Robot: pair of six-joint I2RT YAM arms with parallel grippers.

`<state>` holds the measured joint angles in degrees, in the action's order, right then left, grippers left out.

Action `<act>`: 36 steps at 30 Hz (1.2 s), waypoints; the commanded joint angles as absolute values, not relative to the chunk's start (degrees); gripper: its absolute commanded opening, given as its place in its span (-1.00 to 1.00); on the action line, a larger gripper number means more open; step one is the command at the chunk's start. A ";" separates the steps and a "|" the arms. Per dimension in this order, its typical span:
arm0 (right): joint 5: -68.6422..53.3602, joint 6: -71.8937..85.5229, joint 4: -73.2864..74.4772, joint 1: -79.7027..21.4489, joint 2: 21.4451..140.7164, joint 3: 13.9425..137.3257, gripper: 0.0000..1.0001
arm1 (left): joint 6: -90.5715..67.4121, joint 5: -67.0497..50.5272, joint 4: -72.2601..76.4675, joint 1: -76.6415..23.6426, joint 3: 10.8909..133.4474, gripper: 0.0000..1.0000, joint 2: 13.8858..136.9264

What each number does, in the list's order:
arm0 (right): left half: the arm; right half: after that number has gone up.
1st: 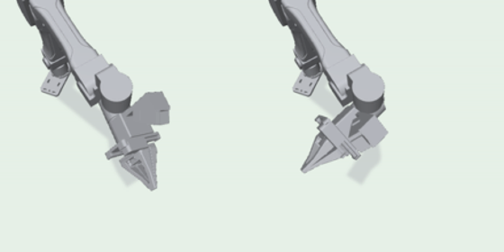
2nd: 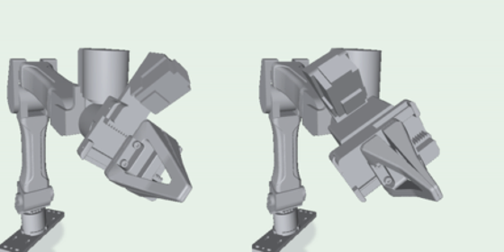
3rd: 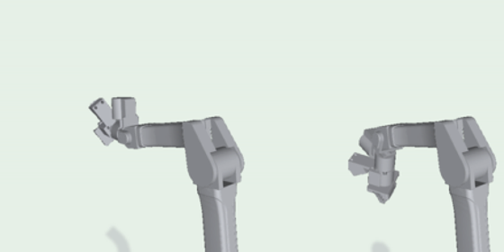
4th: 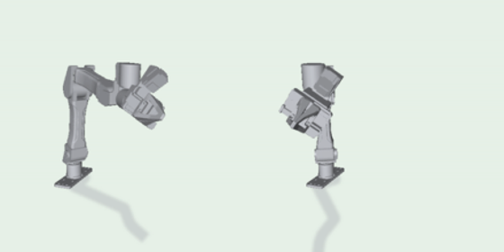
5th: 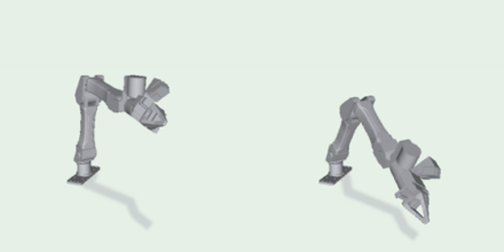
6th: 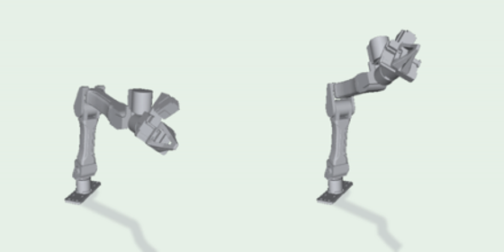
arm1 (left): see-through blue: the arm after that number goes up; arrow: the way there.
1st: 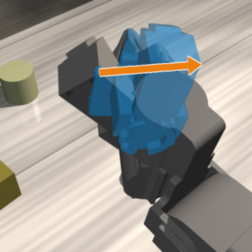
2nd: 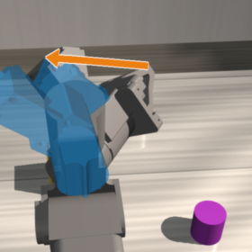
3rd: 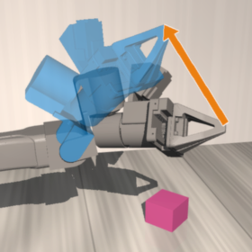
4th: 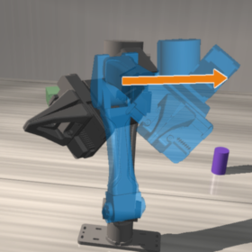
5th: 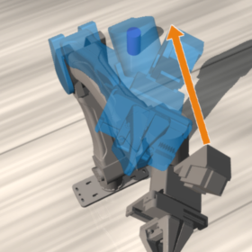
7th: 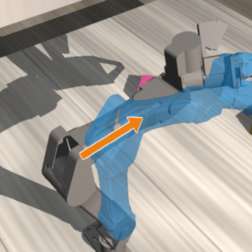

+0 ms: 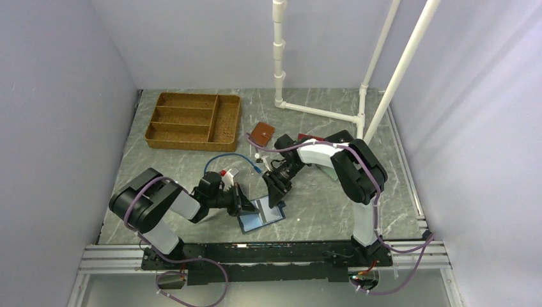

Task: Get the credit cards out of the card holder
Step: Move the credit card to the storage box.

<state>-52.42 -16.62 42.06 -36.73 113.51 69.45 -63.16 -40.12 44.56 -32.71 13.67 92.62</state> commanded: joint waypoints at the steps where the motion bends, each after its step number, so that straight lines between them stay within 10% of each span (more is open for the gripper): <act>1: -49.22 -16.44 40.03 -36.38 114.55 69.50 -0.11 | -62.26 -41.40 53.07 -32.87 12.61 -1.00 92.19; 23: -57.16 -19.47 43.00 -34.28 112.13 70.46 0.00 | -54.77 -37.01 42.86 -36.51 15.40 -1.00 80.86; 36: -64.92 -21.45 45.28 -34.28 112.55 71.08 -0.49 | -57.00 -35.79 46.77 -36.78 15.56 -1.00 83.46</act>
<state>-57.82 -19.77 43.27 -33.65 113.51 69.47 -56.60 -37.47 41.28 -36.80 13.76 83.11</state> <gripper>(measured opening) 0.309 0.006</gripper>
